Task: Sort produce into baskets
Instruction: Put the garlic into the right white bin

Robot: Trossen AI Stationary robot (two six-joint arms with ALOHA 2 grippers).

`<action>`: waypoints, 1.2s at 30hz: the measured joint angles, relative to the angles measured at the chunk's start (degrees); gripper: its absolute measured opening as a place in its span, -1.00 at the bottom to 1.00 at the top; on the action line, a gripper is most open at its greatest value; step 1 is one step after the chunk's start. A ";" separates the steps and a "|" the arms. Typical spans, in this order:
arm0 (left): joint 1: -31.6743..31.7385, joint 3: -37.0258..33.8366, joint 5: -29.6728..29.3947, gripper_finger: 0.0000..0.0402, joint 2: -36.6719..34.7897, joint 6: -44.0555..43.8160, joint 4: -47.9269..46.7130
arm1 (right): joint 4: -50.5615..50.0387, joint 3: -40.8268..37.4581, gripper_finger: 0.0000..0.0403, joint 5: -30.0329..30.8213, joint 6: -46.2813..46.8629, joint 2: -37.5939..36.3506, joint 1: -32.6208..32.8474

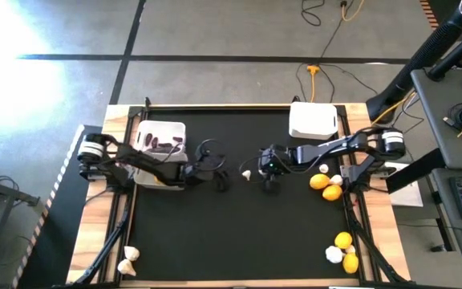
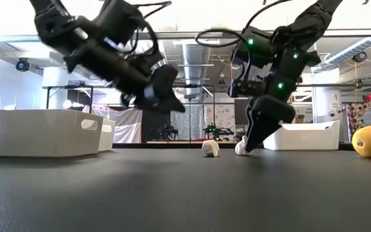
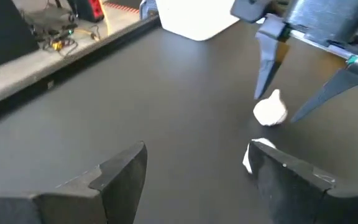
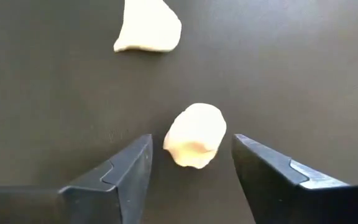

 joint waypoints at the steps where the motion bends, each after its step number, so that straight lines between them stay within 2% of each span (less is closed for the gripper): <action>1: -0.05 -1.08 0.05 0.31 0.00 -0.88 1.06 | 0.14 -0.02 0.01 -0.03 -0.02 0.48 0.02; 6: -0.38 -4.57 0.01 0.31 0.24 -4.10 3.67 | 0.90 0.20 -0.24 0.02 -0.26 1.66 0.03; 11: -0.49 -5.12 -0.08 0.31 0.20 -3.58 4.03 | 1.35 0.52 -0.53 1.92 -0.50 0.99 0.03; 15: -0.49 -5.00 -0.26 0.31 0.13 0.02 3.80 | -6.52 5.31 -0.67 3.67 -2.78 -1.86 -0.09; 17: -0.49 -4.88 -0.28 0.31 -0.29 1.93 3.77 | -15.94 9.31 -0.67 9.83 -3.69 -4.01 -0.14; 21: -0.94 -4.88 0.06 0.31 -2.86 2.75 3.85 | -30.90 14.97 -0.66 27.40 -2.58 -9.50 -3.16; 23: -1.63 -4.93 1.35 0.31 -4.40 5.41 3.84 | -32.68 15.88 -0.66 30.36 -0.38 -12.57 -7.15; 27: -3.29 -5.08 2.64 0.31 -7.63 11.54 4.07 | -32.56 14.54 -0.66 25.34 7.52 -16.90 -19.35; 31: -5.13 -5.41 2.78 0.31 -9.02 14.21 4.03 | -31.81 10.41 -0.66 17.42 14.85 -17.01 -32.71; 34: -6.64 -6.40 2.77 0.31 -8.97 13.77 3.93 | -29.49 7.89 -0.66 9.93 22.33 -14.98 -39.12; 36: -7.57 -7.52 2.77 0.31 -8.50 12.42 4.09 | -27.33 7.02 -0.65 7.47 22.74 -12.97 -40.97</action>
